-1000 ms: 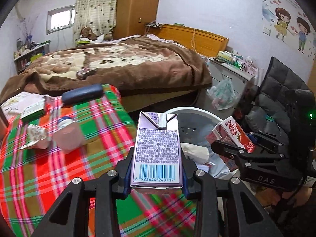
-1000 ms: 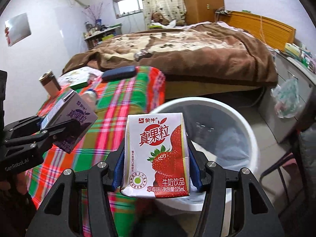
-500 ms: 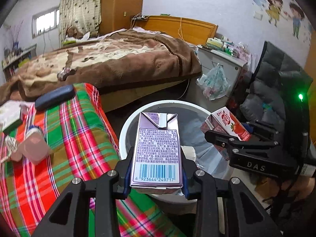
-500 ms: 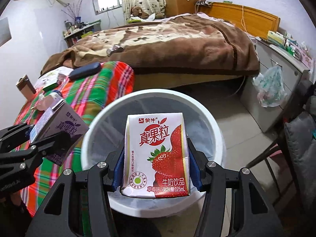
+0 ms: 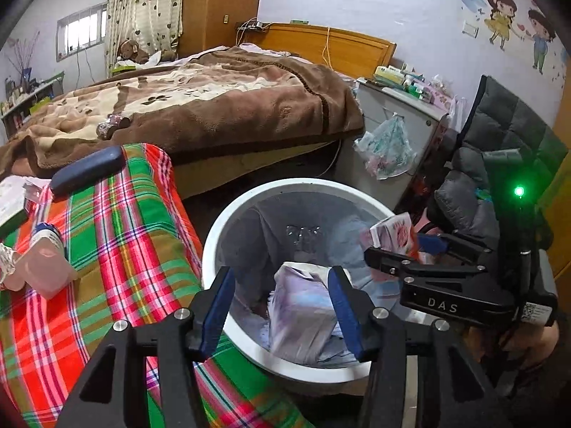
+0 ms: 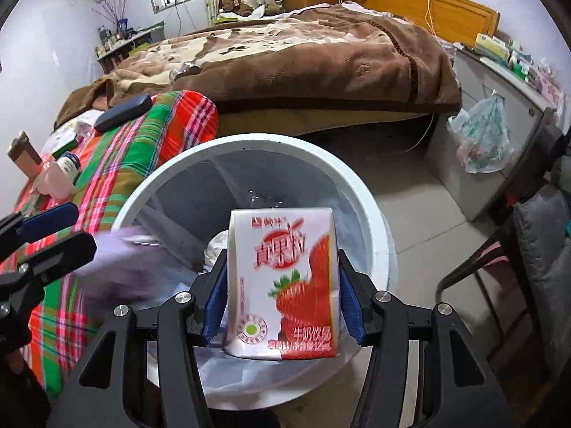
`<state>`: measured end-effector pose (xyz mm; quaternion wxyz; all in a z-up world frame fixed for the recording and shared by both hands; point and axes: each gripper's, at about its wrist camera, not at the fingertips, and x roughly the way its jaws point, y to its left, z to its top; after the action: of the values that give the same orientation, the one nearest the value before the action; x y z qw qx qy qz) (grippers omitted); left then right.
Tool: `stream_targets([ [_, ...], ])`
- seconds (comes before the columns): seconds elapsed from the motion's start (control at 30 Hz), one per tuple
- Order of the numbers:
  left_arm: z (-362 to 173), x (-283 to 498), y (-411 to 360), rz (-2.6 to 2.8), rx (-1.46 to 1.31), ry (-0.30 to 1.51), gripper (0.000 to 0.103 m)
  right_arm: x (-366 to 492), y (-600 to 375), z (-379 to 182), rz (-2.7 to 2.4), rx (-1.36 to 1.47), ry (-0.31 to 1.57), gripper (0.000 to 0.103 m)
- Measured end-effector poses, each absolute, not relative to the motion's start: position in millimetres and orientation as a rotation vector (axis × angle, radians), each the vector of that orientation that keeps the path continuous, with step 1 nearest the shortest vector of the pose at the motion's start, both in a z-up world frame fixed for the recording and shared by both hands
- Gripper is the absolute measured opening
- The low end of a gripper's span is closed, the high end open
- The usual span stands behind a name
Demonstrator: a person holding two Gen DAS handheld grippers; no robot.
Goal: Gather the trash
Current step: 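Open the left gripper over the bin while the right gripper releases the strawberry carton, then move both tools back over the bed toward the paper cup and yogurt cup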
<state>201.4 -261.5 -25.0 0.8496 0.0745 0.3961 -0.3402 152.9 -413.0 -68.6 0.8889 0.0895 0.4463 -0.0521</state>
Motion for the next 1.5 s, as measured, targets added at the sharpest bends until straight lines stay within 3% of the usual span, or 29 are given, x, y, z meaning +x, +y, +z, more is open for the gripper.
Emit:
stream_targets([
  [0.57, -5, 199, -226, -0.661, 0.121, 0.793, 0.054, 150, -402, -54, -0.106, 0.198, 0.875, 0.059],
  [1.5, 2, 200, -97, -0.413, 0.056, 0.745, 0.054, 165, -323, -46, 0.037, 0.147, 0.843, 0.059],
])
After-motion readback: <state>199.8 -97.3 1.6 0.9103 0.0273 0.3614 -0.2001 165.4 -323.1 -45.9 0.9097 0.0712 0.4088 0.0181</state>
